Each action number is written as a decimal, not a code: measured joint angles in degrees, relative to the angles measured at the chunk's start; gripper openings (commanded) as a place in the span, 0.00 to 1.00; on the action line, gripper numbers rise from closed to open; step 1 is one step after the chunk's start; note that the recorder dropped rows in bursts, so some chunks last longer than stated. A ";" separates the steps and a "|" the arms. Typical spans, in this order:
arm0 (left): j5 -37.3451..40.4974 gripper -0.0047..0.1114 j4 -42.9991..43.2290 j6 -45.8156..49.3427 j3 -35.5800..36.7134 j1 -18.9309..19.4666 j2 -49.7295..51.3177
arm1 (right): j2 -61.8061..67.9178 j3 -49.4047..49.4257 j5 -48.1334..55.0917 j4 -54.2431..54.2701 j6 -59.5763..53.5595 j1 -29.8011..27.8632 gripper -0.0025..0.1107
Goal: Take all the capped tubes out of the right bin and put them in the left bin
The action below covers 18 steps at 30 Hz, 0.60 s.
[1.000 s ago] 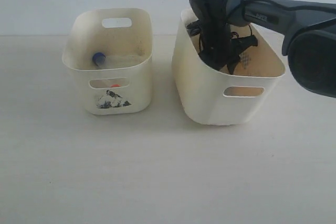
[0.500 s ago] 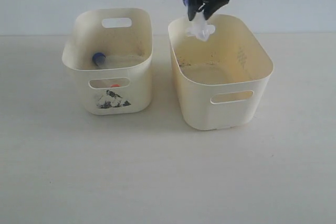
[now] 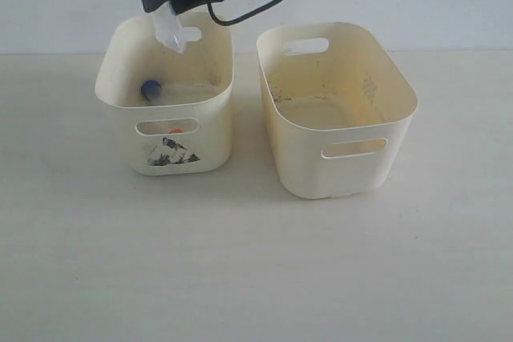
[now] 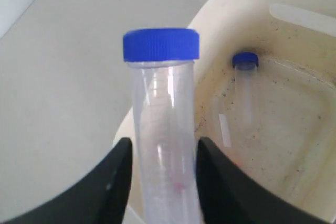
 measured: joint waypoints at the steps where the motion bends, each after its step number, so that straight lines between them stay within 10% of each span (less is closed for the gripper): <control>1: 0.00 0.08 0.00 0.00 0.00 0.00 0.00 | 0.16 0.00 -0.26 -0.14 0.12 -0.01 0.35; 4: 0.00 0.08 0.00 0.00 0.00 0.00 0.00 | 0.43 0.00 -0.66 -1.53 2.79 -0.01 0.03; 18: 0.00 0.08 0.00 0.00 0.00 0.00 0.00 | -5.47 0.00 15.78 -26.87 8.93 -0.01 0.02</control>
